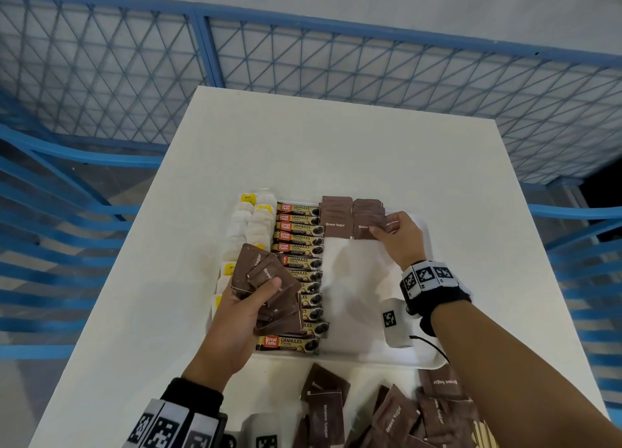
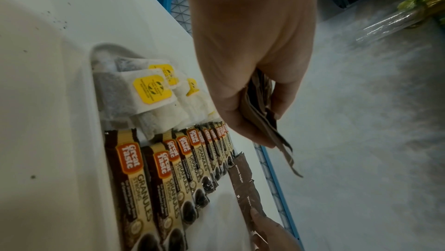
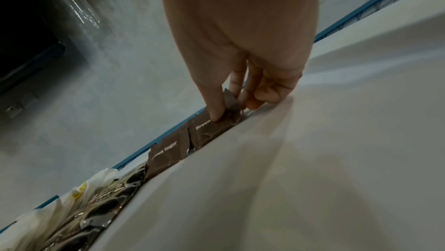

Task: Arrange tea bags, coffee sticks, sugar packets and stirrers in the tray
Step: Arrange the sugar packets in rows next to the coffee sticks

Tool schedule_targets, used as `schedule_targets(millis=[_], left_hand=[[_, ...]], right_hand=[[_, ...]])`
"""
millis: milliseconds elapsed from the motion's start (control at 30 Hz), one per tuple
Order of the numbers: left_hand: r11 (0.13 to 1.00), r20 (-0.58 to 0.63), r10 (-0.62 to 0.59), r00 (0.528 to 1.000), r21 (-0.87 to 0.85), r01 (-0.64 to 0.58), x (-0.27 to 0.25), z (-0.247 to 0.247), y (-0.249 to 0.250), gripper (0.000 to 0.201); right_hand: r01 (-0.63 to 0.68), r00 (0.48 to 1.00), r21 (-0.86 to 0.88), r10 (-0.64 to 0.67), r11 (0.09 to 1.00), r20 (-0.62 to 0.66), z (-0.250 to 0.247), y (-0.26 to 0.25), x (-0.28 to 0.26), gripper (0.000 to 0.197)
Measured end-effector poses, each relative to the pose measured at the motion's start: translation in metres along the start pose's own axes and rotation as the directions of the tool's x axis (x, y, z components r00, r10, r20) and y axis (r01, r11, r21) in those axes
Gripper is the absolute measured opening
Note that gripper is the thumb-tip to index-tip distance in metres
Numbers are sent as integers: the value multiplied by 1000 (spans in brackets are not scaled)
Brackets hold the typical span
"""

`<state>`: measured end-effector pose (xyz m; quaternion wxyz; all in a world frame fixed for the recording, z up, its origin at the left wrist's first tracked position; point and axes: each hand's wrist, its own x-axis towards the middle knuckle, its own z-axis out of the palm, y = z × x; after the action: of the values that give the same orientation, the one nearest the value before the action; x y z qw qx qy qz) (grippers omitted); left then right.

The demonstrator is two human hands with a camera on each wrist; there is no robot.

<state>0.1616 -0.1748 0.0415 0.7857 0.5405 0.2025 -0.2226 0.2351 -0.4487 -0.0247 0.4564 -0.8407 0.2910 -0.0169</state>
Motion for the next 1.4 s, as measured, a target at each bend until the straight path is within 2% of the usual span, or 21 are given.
schedule_targets(millis=[100, 167, 267, 333, 400, 467, 533, 600, 700, 833, 900, 1033, 1133, 1267, 1400], left_hand=[[1000, 13, 8, 1000, -10, -8, 0, 2, 0, 34], [1000, 16, 7, 1000, -20, -7, 0, 3, 1, 33], [1000, 27, 6, 1000, -28, -6, 0, 3, 3, 32], [1000, 31, 3, 1000, -28, -2, 0, 3, 3, 30], [999, 31, -10, 999, -45, 12, -1, 4, 4, 28], [998, 44, -15, 999, -59, 18, -2, 4, 4, 27], [999, 54, -13, 998, -49, 15, -2, 5, 4, 27], [1000, 64, 1, 998, -13, 0, -3, 7, 5, 25], [999, 92, 27, 995, 15, -29, -6, 8, 6, 26], [997, 113, 57, 992, 46, -62, -10, 6, 3, 47], [996, 114, 75, 991, 47, -81, -11, 5, 1, 47], [998, 86, 65, 994, 15, -67, -12, 3, -2, 40], [999, 69, 48, 996, 17, -49, -12, 1, -1, 33], [998, 60, 59, 996, 17, -60, -12, -2, 0, 29], [999, 50, 50, 997, 3, -51, -12, -5, 0, 30]], right_hand=[[40, 998, -1, -40, 999, -39, 1, -1, -2, 44], [75, 994, -9, -75, 997, -79, 2, -4, -6, 48], [122, 984, 14, -119, 992, -129, 4, -15, -18, 44], [165, 979, 62, -156, 984, -129, 5, -27, -32, 33], [210, 977, 93, -206, 973, -55, 5, -41, -54, 19], [260, 958, 129, -273, 957, 90, 5, -53, -80, 7], [281, 917, 184, -320, 942, 237, 7, -61, -104, 6], [237, 885, 260, -319, 936, 341, 11, -62, -121, 8], [135, 855, 346, -285, 929, 433, 17, -60, -136, 12], [146, 826, 360, -314, 922, 468, 20, -57, -143, 8], [121, 836, 391, -306, 912, 455, 20, -56, -143, 6], [-13, 852, 502, -254, 865, 458, 15, -57, -140, 10], [-16, 875, 488, -224, 873, 429, 9, -54, -132, 13], [43, 948, 300, -134, 953, 289, 5, -40, -107, 6], [116, 975, 43, -122, 992, 187, 3, -26, -78, 4]])
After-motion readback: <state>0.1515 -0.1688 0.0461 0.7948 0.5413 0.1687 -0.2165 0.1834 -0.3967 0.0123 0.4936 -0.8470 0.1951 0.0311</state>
